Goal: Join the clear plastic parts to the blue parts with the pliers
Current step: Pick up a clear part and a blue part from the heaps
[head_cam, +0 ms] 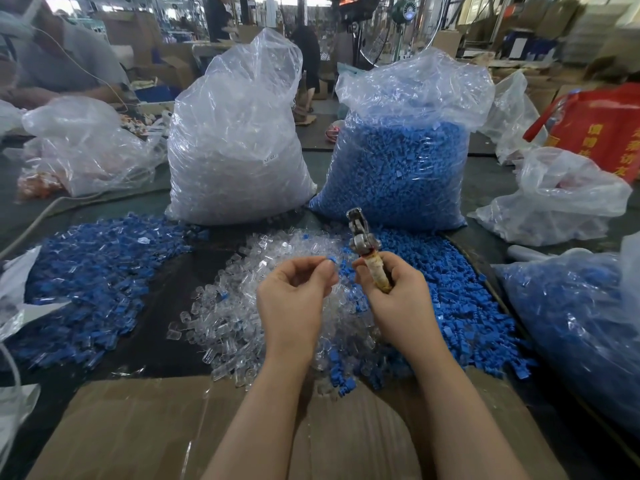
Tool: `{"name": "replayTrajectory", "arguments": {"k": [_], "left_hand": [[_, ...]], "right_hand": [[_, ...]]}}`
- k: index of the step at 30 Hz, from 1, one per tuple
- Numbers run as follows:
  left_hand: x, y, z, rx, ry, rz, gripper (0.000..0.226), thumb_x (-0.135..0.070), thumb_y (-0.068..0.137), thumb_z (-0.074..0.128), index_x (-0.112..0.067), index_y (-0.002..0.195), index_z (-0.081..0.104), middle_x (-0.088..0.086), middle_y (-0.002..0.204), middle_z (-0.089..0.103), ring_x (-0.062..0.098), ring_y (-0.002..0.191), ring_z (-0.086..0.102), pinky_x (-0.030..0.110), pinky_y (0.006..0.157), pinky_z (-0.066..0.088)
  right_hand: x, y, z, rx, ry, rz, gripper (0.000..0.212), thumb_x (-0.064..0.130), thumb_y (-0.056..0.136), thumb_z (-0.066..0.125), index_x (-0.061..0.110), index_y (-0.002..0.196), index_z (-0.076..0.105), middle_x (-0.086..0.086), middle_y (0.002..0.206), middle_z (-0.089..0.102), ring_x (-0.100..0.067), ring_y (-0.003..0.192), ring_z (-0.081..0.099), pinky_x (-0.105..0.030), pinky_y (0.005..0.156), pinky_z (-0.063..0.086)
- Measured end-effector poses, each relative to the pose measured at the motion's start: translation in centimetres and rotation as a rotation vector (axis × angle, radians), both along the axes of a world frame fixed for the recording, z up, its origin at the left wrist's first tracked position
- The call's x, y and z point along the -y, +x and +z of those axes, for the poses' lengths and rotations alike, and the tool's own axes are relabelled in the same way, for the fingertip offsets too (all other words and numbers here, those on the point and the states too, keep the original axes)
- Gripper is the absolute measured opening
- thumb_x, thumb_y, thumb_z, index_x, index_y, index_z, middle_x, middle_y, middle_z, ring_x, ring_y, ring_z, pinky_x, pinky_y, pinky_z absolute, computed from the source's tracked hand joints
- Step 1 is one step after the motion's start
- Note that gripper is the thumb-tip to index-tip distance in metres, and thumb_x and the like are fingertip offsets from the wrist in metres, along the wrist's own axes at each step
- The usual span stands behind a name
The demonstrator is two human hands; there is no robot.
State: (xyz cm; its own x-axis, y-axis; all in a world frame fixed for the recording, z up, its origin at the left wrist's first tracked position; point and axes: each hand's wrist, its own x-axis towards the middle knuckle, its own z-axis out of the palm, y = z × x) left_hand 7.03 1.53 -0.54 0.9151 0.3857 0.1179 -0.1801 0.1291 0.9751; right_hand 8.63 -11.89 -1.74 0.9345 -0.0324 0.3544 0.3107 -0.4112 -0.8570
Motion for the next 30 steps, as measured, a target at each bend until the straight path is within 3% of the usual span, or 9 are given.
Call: {"name": "replayTrajectory", "arguments": {"k": [5,9,14,30], "left_hand": [[-0.6,0.1,-0.1,0.05,-0.064,-0.005,0.011,-0.001,0.086,0.071,-0.012,0.085,0.071,0.005,0.076,0.075,0.014,0.071,0.072,0.018,0.065,0.055],[-0.6,0.2,0.0,0.079,-0.031,0.009,0.015,0.0,0.086,0.07,-0.015,0.083,0.071,0.002,0.075,0.074,0.013,0.071,0.071,0.018,0.066,0.054],[-0.7,0.1,0.2,0.131,0.023,0.02,0.015,0.002,0.086,0.069,-0.013,0.084,0.07,-0.003,0.074,0.073,0.008,0.069,0.069,0.017,0.067,0.055],[-1.3,0.1,-0.2,0.183,0.087,-0.042,0.018,0.001,0.085,0.07,-0.017,0.085,0.07,-0.005,0.076,0.073,0.006,0.071,0.068,0.017,0.069,0.055]], "right_hand": [[1.2,0.1,0.0,-0.053,-0.186,0.008,0.021,0.038,0.094,0.061,0.022,0.081,0.058,0.003,0.063,0.055,-0.01,0.053,0.046,-0.031,0.05,0.037],[1.3,0.1,0.2,-0.084,-0.301,0.051,0.022,0.032,0.093,0.061,0.025,0.075,0.051,0.006,0.061,0.051,-0.012,0.057,0.047,-0.039,0.055,0.04],[1.2,-0.2,0.5,-0.134,-0.346,0.1,0.013,0.031,0.092,0.062,0.021,0.086,0.057,0.001,0.074,0.062,-0.02,0.069,0.058,-0.045,0.065,0.048],[1.1,-0.6,0.6,-0.149,-0.397,0.153,0.012,0.02,0.09,0.058,0.026,0.084,0.049,0.002,0.076,0.058,-0.016,0.068,0.053,-0.043,0.064,0.045]]}}
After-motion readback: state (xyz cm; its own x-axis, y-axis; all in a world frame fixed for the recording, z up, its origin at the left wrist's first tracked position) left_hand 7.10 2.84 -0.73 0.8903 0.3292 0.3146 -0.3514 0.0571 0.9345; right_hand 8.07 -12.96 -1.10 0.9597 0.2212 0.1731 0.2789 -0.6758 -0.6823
